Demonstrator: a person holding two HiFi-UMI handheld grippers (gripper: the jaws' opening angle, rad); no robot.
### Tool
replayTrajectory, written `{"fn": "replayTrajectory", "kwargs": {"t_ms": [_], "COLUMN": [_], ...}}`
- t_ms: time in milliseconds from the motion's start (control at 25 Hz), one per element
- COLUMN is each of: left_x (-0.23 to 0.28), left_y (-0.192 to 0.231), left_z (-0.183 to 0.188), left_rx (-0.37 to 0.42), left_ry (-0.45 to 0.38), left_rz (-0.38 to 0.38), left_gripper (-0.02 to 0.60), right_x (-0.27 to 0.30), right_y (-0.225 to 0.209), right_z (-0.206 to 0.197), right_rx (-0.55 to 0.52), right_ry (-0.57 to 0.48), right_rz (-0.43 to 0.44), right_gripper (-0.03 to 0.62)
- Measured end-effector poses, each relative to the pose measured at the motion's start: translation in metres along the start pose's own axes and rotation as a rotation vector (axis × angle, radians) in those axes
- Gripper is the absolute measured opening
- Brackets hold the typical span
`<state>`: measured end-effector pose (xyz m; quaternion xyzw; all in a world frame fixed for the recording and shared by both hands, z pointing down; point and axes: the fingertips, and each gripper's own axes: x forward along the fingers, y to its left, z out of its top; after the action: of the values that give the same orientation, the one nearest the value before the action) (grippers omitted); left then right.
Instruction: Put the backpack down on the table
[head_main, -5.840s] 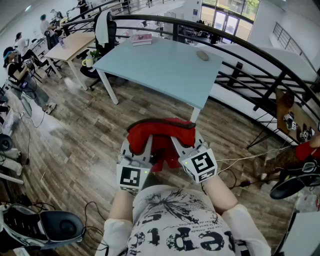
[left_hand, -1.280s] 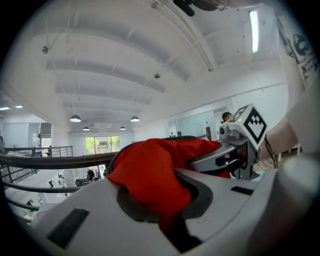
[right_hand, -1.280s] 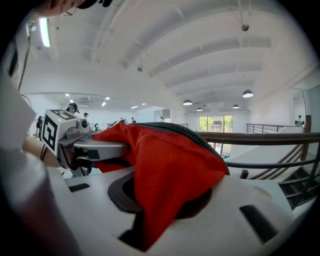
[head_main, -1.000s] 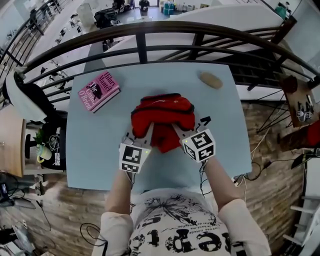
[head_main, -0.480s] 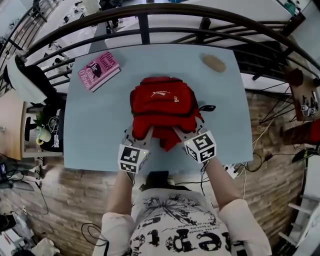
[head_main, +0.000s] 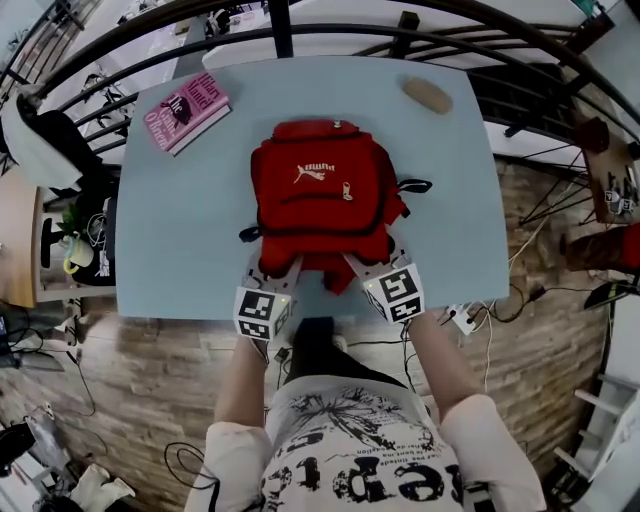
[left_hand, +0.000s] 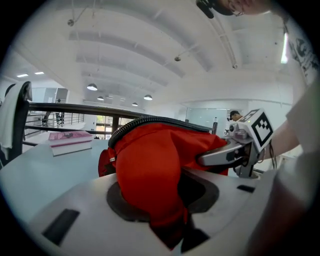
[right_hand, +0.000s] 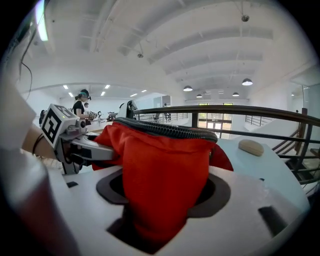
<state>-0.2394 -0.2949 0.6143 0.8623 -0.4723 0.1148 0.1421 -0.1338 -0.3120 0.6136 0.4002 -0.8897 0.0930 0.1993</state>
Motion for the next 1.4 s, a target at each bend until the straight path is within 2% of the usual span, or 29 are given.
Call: {"fn": "replayTrajectory", "kwargs": {"t_ms": [160, 320, 400, 560, 800, 880, 920, 1000, 1080, 1240, 1360, 1400], "left_x": [-0.003, -0.009, -0.015, -0.031, -0.060, -0.070, -0.076, -0.087, -0.097, -0.107, -0.116, -0.119], "left_y": [-0.002, 0.000, 0.002, 0.006, 0.000, -0.004, -0.007, -0.012, -0.017, -0.027, -0.043, -0.048], "left_z": [-0.031, -0.051, -0.056, -0.059, -0.042, -0.030, -0.023, -0.007, 0.012, 0.042, 0.063, 0.071], "left_rx": [-0.021, -0.023, -0.015, 0.006, 0.044, 0.062, 0.068, 0.078, 0.085, 0.114, 0.175, 0.191], "left_ry": [0.048, 0.073, 0.074, 0.073, 0.009, -0.022, -0.036, -0.071, -0.104, -0.125, -0.152, -0.168], "left_rz": [0.016, 0.054, 0.072, 0.105, 0.157, 0.172, 0.175, 0.185, 0.196, 0.205, 0.188, 0.177], "left_gripper": [0.160, 0.234, 0.272, 0.307, 0.318, 0.316, 0.314, 0.246, 0.168, 0.069, 0.034, 0.032], "right_x": [-0.001, -0.005, -0.008, -0.017, -0.053, -0.069, -0.076, -0.089, -0.098, -0.112, -0.126, -0.130], "right_y": [0.008, 0.014, 0.019, 0.025, 0.023, 0.025, 0.025, 0.028, 0.032, 0.036, 0.038, 0.039], "right_z": [-0.029, -0.049, -0.051, -0.050, -0.032, -0.024, -0.017, -0.001, 0.015, 0.044, 0.061, 0.068], "right_rx": [0.018, 0.037, 0.031, 0.021, 0.001, -0.019, -0.026, -0.021, -0.008, -0.007, 0.019, 0.020], "right_ry": [0.040, 0.056, 0.041, 0.010, -0.048, -0.051, -0.058, -0.099, -0.137, -0.178, -0.212, -0.227], "right_rz": [-0.005, 0.002, -0.002, -0.031, -0.121, -0.143, -0.153, -0.161, -0.157, -0.165, -0.174, -0.176], "right_gripper": [0.289, 0.310, 0.358, 0.427, 0.432, 0.394, 0.354, 0.243, 0.200, 0.093, 0.002, -0.005]}}
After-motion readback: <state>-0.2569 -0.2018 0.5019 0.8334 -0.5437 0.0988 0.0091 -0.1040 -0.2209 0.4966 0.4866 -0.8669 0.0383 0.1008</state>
